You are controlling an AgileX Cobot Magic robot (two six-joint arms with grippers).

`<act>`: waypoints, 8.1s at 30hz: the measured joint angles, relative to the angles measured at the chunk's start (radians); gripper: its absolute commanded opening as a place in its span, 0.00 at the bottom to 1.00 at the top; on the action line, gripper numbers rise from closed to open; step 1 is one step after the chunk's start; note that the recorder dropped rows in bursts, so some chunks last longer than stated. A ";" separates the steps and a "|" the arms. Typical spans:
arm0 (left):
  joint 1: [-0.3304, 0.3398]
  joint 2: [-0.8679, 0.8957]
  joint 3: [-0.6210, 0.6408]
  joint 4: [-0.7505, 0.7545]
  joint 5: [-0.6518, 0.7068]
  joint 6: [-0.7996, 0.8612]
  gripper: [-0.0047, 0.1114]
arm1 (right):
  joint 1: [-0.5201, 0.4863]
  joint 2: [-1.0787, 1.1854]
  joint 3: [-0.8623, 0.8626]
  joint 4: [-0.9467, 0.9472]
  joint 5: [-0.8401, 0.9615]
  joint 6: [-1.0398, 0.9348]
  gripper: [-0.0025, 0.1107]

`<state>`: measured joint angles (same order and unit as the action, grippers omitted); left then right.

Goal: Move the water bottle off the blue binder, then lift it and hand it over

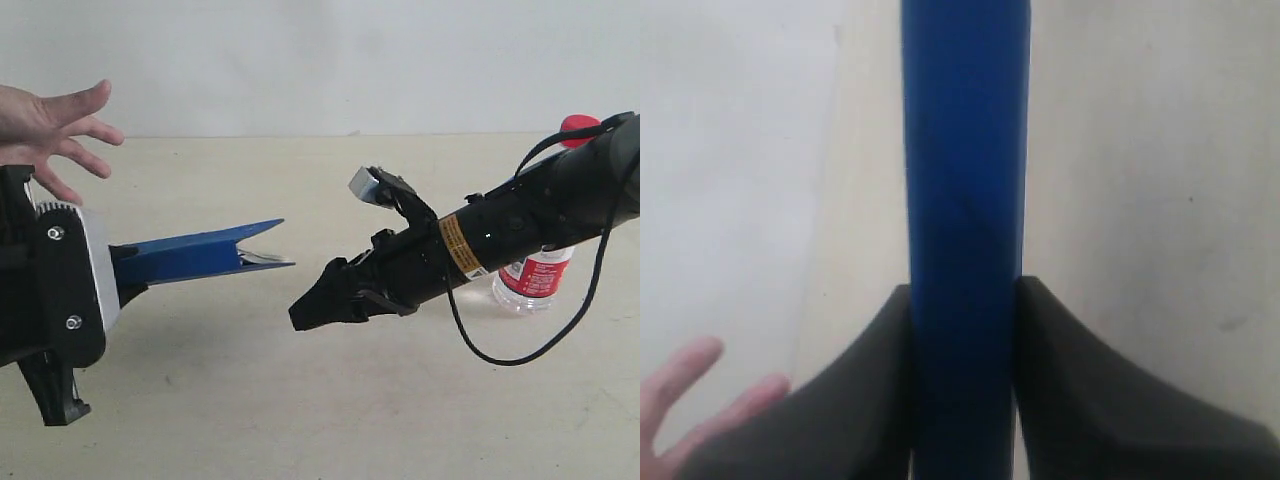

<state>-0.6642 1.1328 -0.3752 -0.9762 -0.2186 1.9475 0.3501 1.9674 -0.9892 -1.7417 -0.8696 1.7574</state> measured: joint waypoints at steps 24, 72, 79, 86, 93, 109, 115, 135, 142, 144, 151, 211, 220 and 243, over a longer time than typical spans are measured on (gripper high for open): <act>0.004 -0.406 0.057 0.045 0.051 0.181 0.08 | 0.000 0.000 0.000 0.000 -0.171 0.050 0.69; 0.004 -0.127 0.056 0.085 -0.255 0.147 0.47 | 0.000 0.000 0.000 0.000 -0.228 0.052 0.69; 0.004 -0.132 0.056 0.128 -0.255 0.151 0.11 | 0.000 0.000 0.000 0.000 -0.228 0.052 0.31; 0.004 -0.169 0.044 0.196 -0.253 0.134 0.08 | 0.000 0.000 0.000 -0.002 -0.257 0.030 0.03; 0.004 -0.176 0.044 0.196 -0.253 0.122 0.08 | 0.000 -0.009 0.000 -0.002 -0.285 0.012 0.03; 0.140 -0.244 0.044 0.260 -0.162 0.122 0.08 | 0.000 -0.051 0.000 -0.002 -0.266 -0.008 0.03; 0.296 -0.389 0.044 0.276 -0.123 0.122 0.08 | 0.000 -0.094 0.000 -0.006 -0.237 -0.042 0.03; 0.384 -0.661 0.049 0.280 -0.125 0.122 0.08 | 0.000 -0.934 0.000 -0.006 0.259 -0.056 0.03; 0.384 -0.930 0.119 0.280 -0.130 0.122 0.08 | 0.000 -1.174 0.067 -0.003 0.341 -0.056 0.03; 0.384 -0.984 0.147 0.280 -0.143 0.122 0.08 | 0.000 -1.228 0.135 -0.001 0.379 -0.056 0.03; 0.384 -1.119 0.267 0.283 -0.178 0.122 0.08 | 0.000 -1.328 0.490 -0.004 0.637 -0.056 0.03; 0.384 -1.130 0.360 0.283 -0.128 0.122 0.08 | -0.340 -1.961 0.977 0.577 0.832 -0.257 0.03; 0.384 -1.130 0.360 0.283 -0.128 0.122 0.08 | -0.329 -1.961 0.986 0.592 1.038 -0.385 0.03; 0.384 -1.130 0.360 0.283 -0.126 0.122 0.08 | -0.271 -1.961 0.991 1.577 1.198 -1.568 0.03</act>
<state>-0.2804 0.0028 -0.0147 -0.6930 -0.3445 2.0695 0.0789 0.0062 0.0021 -0.1642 0.3282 0.1896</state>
